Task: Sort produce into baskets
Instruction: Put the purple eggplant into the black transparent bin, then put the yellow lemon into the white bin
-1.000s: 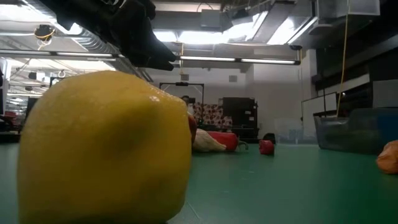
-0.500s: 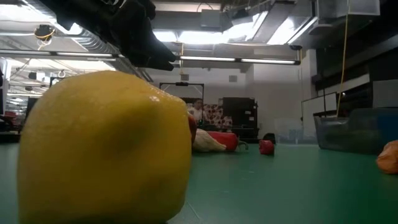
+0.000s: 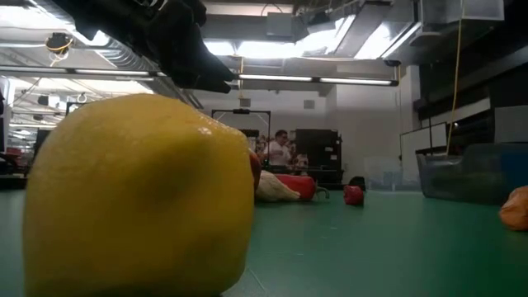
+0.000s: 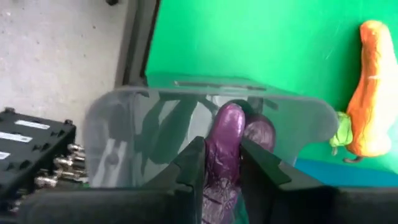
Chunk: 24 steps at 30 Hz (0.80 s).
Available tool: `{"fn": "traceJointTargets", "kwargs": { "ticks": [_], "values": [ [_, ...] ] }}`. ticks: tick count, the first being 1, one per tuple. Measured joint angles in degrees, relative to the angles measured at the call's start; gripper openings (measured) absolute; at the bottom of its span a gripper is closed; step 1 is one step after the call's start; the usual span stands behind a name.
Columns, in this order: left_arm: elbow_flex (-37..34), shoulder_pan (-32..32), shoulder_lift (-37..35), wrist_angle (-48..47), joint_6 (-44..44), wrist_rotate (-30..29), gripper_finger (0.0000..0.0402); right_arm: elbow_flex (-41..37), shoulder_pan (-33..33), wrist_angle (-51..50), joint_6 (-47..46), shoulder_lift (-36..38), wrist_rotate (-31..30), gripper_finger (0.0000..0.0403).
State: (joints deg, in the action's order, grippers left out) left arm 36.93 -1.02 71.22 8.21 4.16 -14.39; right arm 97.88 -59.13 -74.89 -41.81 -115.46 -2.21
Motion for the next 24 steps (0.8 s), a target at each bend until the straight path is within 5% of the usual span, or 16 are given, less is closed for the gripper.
{"fn": "traceJointTargets", "kwargs": {
  "ticks": [9,24],
  "values": [
    [0.0,0.0,0.0,-0.25,0.0,0.0,0.0301,-4.03,-0.06,-0.14,-6.22,-0.04,3.57,0.0093],
    [0.0,-0.03,0.0,-0.1,0.23,0.02,0.0301,-2.43,3.11,-1.76,-8.94,1.07,-1.57,0.0253]
  ]
}}
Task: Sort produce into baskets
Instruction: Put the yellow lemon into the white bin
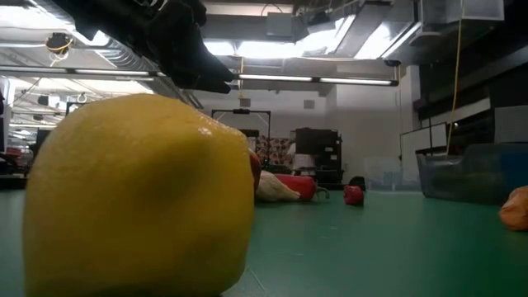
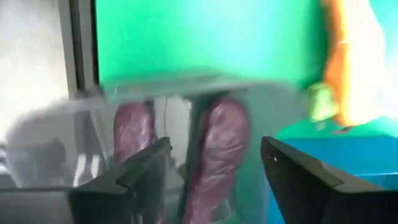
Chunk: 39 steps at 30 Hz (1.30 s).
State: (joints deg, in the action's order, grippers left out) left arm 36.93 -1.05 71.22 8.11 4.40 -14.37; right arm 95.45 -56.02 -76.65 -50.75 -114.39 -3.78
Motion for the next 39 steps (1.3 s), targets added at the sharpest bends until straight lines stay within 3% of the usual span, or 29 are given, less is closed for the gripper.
{"fn": "traceJointTargets", "kwargs": {
  "ticks": [3,8,10,16,22,25,28,33,39],
  "values": [
    [0.0,-0.08,0.0,0.02,1.38,2.27,0.0301,3.4,2.08,-3.67,-1.92,2.12,-3.28,0.0256],
    [0.0,-2.31,-0.48,-2.33,1.63,19.98,0.0301,10.1,5.23,-7.66,-3.2,5.12,-11.31,0.0257],
    [0.01,-6.05,-0.44,-4.22,1.45,23.39,0.0301,11.59,5.95,-7.94,-2.93,6.27,-16.32,0.0257],
    [0.0,-21.36,0.05,-4.14,-2.09,17.64,0.0301,12.01,6.66,-8.68,-0.06,8.41,-26.03,0.0257],
    [0.36,-31.04,2.47,9.75,-7.97,12.34,0.0301,12.01,6.65,-10.96,0.19,8.4,-28.27,0.0257],
    [3.64,-30.87,5.13,11.74,-8.96,11.2,0.0301,12.01,6.65,-11.0,0.22,8.4,-28.75,0.0257],
    [8.82,-29.46,9.22,7.54,-10.07,11.6,0.0301,12.01,6.65,-11.04,0.19,8.4,-28.81,0.0257],
    [17.02,-26.5,18.11,-0.06,-12.36,20.68,0.0301,11.99,6.61,-10.66,0.08,8.4,-28.82,0.0257],
    [20.09,-24.19,26.34,0.92,-14.86,30.4,0.0301,11.99,6.61,-10.19,0.04,8.4,-29.58,0.0257]
  ]
}}
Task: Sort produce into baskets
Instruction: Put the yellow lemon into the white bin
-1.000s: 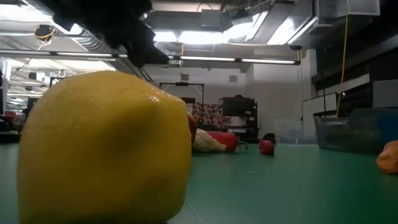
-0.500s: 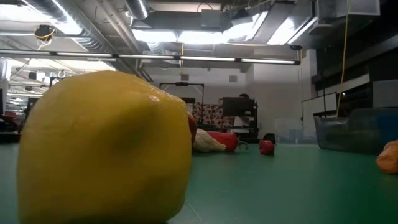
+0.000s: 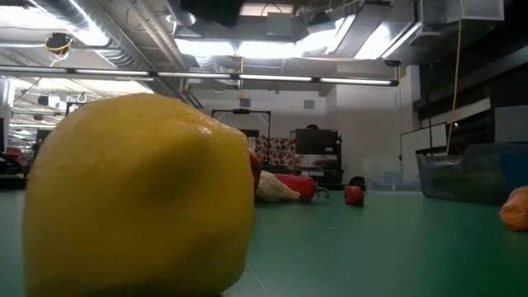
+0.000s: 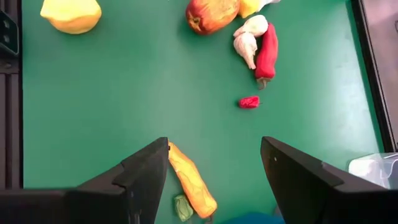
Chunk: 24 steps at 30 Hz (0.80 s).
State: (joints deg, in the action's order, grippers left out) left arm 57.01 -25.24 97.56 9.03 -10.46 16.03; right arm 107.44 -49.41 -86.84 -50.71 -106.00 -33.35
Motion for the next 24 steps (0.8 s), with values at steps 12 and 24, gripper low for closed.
{"fn": "traceJointTargets", "kwargs": {
  "ticks": [12,24],
  "values": [
    [0.0,1.91,12.53,15.25,0.29,15.28,0.0301,-0.02,0.0,0.15,0.0,0.0,-3.6,0.0257],
    [0.07,5.75,17.58,20.63,0.95,20.76,0.0301,-0.02,0.0,1.38,-1.56,0.0,-4.53,0.0257]
  ]
}}
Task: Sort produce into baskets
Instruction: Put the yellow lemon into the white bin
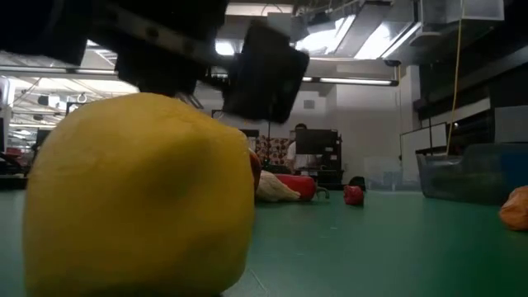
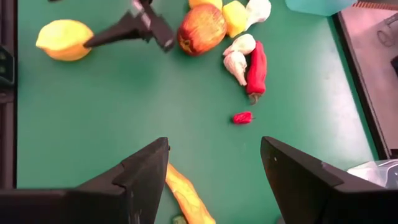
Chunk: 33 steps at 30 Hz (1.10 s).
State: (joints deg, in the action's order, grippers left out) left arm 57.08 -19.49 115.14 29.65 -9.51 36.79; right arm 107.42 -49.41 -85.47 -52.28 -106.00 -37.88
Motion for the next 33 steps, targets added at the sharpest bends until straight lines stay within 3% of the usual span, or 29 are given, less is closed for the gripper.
{"fn": "traceJointTargets", "kwargs": {
  "ticks": [14,23,33],
  "values": [
    [0.15,0.34,0.67,-4.85,-1.67,4.93,0.0301,-0.02,0.05,2.56,-0.04,-0.02,-7.91,0.0257],
    [0.17,-0.69,0.62,-11.37,-13.0,9.54,0.0301,-0.02,1.26,5.88,0.01,-0.02,-12.11,0.0257],
    [0.13,2.62,0.51,-11.02,-19.3,6.4,0.0301,-0.02,5.42,5.94,0.03,-0.02,-12.12,0.0257]
  ]
}}
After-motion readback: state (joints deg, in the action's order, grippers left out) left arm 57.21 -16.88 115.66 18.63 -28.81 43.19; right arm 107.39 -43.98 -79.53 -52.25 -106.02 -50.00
